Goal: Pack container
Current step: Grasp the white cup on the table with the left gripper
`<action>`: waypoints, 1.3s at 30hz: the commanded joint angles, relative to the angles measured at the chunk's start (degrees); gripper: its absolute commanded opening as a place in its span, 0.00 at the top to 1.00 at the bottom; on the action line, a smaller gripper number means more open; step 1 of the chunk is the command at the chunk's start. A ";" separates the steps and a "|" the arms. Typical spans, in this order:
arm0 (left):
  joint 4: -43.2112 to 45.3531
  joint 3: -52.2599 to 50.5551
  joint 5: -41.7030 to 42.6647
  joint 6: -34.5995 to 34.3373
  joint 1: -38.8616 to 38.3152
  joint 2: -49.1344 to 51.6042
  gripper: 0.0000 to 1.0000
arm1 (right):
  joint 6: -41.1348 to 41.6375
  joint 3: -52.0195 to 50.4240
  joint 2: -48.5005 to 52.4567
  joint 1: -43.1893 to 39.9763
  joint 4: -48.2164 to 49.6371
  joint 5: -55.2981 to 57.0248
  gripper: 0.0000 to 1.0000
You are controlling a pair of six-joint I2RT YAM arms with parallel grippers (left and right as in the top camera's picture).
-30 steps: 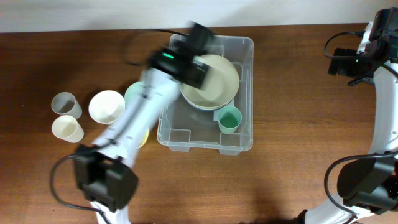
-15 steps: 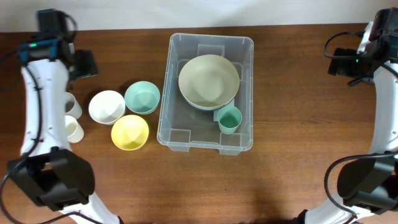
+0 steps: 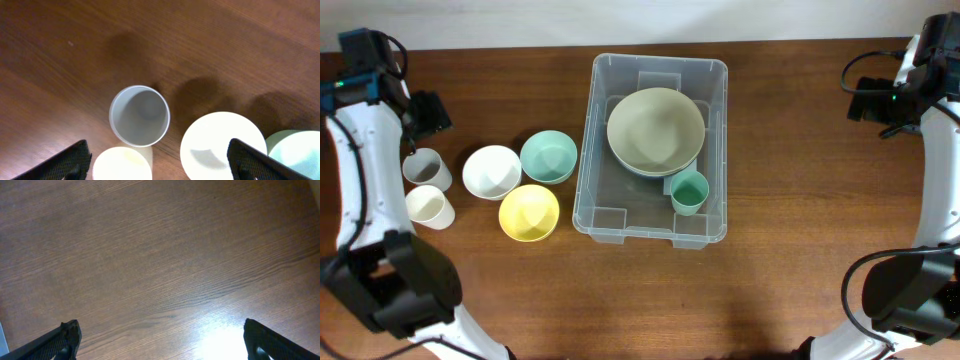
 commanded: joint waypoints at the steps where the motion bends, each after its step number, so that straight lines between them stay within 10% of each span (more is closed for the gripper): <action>1: 0.20 -1.53 1.07 -0.28 0.04 5.09 0.18 | 0.59 0.83 -0.74 -0.31 -0.02 -0.33 0.01; 21: 2.84 -1.64 1.49 -0.28 0.15 14.51 0.36 | 0.59 0.83 -0.74 -0.31 0.00 -0.33 0.01; 26: 2.86 -1.64 1.46 -0.28 0.15 14.64 0.70 | 0.59 0.83 -0.74 -0.31 -0.02 -0.33 0.01; 39: 3.10 -1.62 1.46 -0.28 0.15 14.71 0.99 | 0.59 0.83 -0.74 -0.31 -0.02 -0.35 0.01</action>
